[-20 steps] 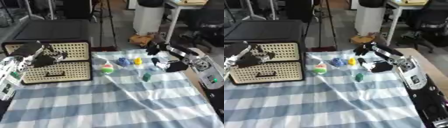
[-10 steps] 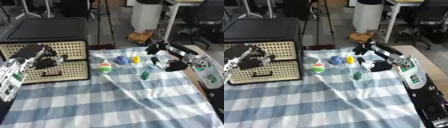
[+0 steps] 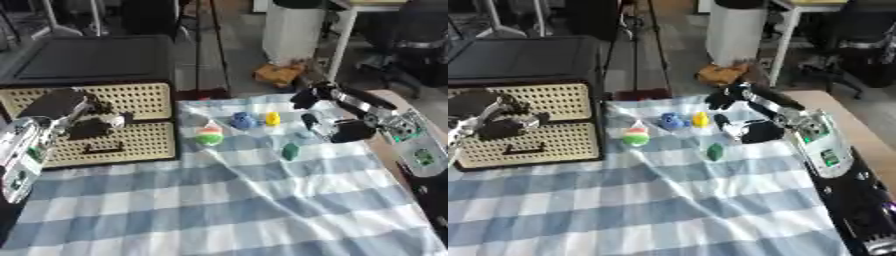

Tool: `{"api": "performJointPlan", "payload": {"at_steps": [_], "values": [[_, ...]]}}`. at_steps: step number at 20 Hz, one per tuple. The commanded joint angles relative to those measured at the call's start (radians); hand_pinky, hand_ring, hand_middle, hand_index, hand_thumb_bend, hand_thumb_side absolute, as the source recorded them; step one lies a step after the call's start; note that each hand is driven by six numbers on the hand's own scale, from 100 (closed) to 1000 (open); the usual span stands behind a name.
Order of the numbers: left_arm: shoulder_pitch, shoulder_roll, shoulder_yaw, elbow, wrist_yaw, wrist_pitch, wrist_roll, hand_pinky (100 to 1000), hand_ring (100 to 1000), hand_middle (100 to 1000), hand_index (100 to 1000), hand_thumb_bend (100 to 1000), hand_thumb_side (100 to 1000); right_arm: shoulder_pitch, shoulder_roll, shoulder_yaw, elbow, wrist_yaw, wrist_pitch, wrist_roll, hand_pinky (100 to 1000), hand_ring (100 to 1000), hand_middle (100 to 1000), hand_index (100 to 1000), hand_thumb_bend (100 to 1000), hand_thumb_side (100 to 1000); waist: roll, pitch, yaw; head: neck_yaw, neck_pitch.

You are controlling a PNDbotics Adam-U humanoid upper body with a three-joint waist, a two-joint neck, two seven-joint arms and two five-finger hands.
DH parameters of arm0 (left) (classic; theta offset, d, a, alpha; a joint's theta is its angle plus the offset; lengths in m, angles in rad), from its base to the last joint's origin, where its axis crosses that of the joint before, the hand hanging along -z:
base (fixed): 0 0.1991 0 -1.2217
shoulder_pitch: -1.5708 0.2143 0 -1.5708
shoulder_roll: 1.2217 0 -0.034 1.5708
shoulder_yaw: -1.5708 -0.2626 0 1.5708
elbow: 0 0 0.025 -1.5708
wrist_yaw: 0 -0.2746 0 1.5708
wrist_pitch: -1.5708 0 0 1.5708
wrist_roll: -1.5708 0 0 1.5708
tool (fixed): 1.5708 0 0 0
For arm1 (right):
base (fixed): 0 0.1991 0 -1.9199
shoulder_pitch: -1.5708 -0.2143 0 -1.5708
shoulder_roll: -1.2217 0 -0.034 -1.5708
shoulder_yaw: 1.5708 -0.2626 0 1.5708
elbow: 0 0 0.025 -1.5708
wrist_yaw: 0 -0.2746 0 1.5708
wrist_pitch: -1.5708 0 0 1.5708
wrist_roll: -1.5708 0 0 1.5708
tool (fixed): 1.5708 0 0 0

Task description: Pick up objects from table and place into drawer.

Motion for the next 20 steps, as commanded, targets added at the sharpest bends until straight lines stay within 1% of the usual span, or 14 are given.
{"api": "performJointPlan", "payload": {"at_steps": [1,3,5,6,7,8,10,17,20], "values": [[-0.006,0.034,0.017,-0.003,-0.034,0.0,-0.031,179,100,100,732,543,1000,-0.016,-0.017,-0.009,-0.021,-0.006,-0.004,0.007,712,734,668,828,100,426,0.001,-0.013,0.003,-0.002,-0.006],[0.001,0.038,0.018,-0.003,-0.04,-0.001,-0.042,177,100,100,712,544,1000,-0.015,-0.017,-0.009,-0.02,-0.005,-0.004,0.007,712,734,667,828,100,426,0.001,-0.014,0.006,-0.003,-0.006],[0.009,0.041,0.018,-0.008,-0.039,-0.003,-0.049,174,100,100,667,547,1000,-0.014,-0.017,-0.009,-0.019,-0.005,-0.004,0.007,712,734,668,828,100,428,0.001,-0.015,0.008,-0.004,-0.006],[0.013,0.043,0.017,-0.013,-0.037,-0.005,-0.052,175,100,100,624,549,1000,-0.013,-0.017,-0.009,-0.019,-0.004,-0.004,0.007,712,734,668,828,100,427,0.001,-0.016,0.01,-0.004,-0.005],[0.017,0.047,0.016,-0.02,-0.034,-0.006,-0.057,176,100,100,604,551,1000,-0.012,-0.017,-0.01,-0.018,-0.004,-0.004,0.007,712,734,668,828,100,427,0.001,-0.016,0.011,-0.005,-0.005],[0.022,0.051,0.015,-0.028,-0.031,-0.007,-0.062,177,100,100,533,552,1000,-0.012,-0.017,-0.01,-0.018,-0.004,-0.003,0.006,712,734,668,827,100,427,0.001,-0.017,0.013,-0.006,-0.004],[0.031,0.061,0.013,-0.052,-0.026,-0.009,-0.069,177,100,100,501,553,1000,-0.009,-0.018,-0.01,-0.017,-0.003,-0.003,0.006,712,735,668,827,100,427,0.001,-0.02,0.016,-0.007,-0.002],[0.08,0.097,0.002,-0.16,0.006,-0.012,-0.101,172,100,100,443,550,1000,-0.001,-0.019,-0.012,-0.014,0.0,-0.003,0.005,712,735,668,828,100,425,0.003,-0.03,0.031,-0.014,0.004],[0.105,0.113,-0.002,-0.21,0.025,-0.011,-0.12,170,100,100,437,546,1000,0.003,-0.02,-0.013,-0.013,0.001,-0.003,0.005,713,735,668,828,100,423,0.003,-0.035,0.037,-0.018,0.006]]}}
